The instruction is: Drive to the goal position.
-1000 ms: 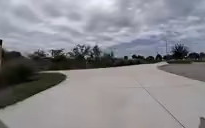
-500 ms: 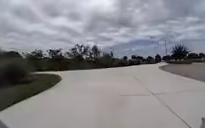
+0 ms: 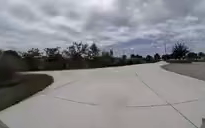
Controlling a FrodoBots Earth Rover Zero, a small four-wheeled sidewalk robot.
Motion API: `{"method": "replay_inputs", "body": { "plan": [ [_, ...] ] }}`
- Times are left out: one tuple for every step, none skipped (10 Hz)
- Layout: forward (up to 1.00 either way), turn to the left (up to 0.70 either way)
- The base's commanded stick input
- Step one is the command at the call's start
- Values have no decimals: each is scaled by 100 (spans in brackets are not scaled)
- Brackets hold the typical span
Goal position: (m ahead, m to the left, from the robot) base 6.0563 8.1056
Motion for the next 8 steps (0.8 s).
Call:
{"method": "replay_inputs", "body": {
  "plan": [
    [85, 0],
    [85, 0],
    [85, 0],
    [85, 7],
    [85, 34],
    [85, 34],
    [85, 34],
    [85, 34]
  ]
}}
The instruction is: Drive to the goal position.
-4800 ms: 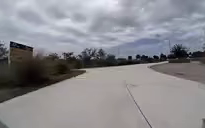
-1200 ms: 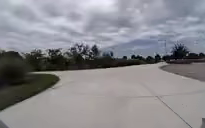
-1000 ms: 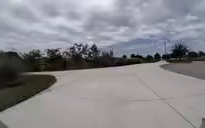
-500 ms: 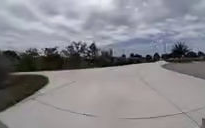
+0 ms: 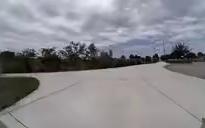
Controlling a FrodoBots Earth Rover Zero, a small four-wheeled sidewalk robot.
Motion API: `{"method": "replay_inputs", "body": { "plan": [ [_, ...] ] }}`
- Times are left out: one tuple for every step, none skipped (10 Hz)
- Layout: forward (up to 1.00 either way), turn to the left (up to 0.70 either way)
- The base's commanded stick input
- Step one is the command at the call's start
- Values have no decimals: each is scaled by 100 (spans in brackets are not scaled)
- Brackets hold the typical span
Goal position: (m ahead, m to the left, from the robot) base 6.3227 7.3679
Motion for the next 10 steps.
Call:
{"method": "replay_inputs", "body": {
  "plan": [
    [85, 34],
    [85, 34],
    [85, 34],
    [85, 34],
    [85, 34],
    [85, 34],
    [85, 34],
    [85, 34],
    [85, 34],
    [85, 19]
  ]
}}
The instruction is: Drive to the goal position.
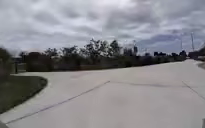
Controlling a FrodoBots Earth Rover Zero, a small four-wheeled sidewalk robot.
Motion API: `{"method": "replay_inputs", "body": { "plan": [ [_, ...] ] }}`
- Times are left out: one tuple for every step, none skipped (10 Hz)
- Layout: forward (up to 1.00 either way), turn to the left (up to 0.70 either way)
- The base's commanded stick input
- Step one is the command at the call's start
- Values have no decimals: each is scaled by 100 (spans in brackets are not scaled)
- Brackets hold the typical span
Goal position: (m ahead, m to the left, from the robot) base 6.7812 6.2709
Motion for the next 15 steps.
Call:
{"method": "replay_inputs", "body": {
  "plan": [
    [85, 2],
    [85, 0],
    [85, 0],
    [85, 0],
    [85, 0],
    [85, 0],
    [85, 0],
    [85, 0],
    [85, 0],
    [85, 0],
    [85, 0],
    [85, 0],
    [85, 0],
    [85, 0],
    [85, 0]
  ]
}}
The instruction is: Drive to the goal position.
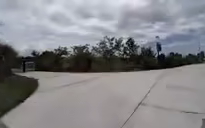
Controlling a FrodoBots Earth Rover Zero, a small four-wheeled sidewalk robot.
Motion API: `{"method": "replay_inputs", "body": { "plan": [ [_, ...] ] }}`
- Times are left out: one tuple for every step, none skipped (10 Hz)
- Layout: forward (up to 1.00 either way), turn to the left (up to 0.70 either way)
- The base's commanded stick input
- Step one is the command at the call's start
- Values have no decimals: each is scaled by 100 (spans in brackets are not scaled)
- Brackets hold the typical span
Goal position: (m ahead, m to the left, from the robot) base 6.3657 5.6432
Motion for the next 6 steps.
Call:
{"method": "replay_inputs", "body": {
  "plan": [
    [85, 8],
    [85, 29],
    [85, 34],
    [85, 34],
    [85, 34],
    [85, 34]
  ]
}}
